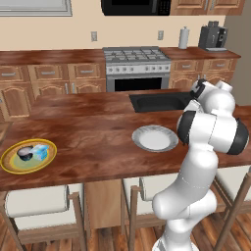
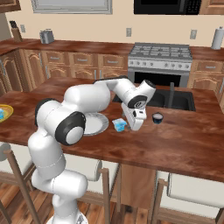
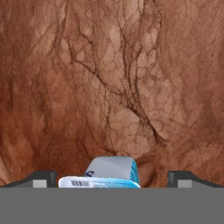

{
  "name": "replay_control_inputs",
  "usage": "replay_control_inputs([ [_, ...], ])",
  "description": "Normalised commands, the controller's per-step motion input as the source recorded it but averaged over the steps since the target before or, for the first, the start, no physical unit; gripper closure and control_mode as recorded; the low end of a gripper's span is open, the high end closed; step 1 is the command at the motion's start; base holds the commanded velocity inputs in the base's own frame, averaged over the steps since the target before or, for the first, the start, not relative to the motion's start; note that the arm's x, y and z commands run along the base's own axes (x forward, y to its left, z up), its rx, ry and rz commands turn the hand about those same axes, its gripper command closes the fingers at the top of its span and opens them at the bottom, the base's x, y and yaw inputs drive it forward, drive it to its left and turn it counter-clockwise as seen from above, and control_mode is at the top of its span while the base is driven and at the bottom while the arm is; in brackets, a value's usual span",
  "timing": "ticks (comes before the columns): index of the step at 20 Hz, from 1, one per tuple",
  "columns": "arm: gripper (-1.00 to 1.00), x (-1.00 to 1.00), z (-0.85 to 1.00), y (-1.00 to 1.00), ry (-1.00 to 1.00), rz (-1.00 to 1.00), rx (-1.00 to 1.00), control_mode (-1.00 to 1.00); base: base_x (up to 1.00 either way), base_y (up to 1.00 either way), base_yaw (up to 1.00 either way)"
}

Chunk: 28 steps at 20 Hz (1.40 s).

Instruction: Place two yogurt containers on each plate.

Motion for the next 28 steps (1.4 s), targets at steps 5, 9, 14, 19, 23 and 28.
replay_control_inputs([
  [5, -1.00, 0.00, 0.00, 0.05, 0.00, 0.00, 0.00, -1.00, 0.00, 0.00, 0.00],
  [9, -1.00, 0.00, 0.00, 0.12, 0.00, 0.00, 0.00, -1.00, 0.00, 0.00, 0.00],
  [14, -1.00, 0.00, 0.00, 0.18, 0.00, 0.00, 0.00, -1.00, 0.00, 0.00, 0.00],
  [19, -1.00, 0.00, -0.06, 0.15, 0.00, 0.00, 0.00, -1.00, 0.00, 0.00, 0.00],
  [23, -1.00, 0.00, -0.12, 0.12, 0.01, 0.00, 0.00, -1.00, 0.00, 0.00, 0.00],
  [28, -1.00, 0.05, -0.13, 0.11, 0.00, 0.00, -0.01, -1.00, 0.00, 0.00, 0.00],
])
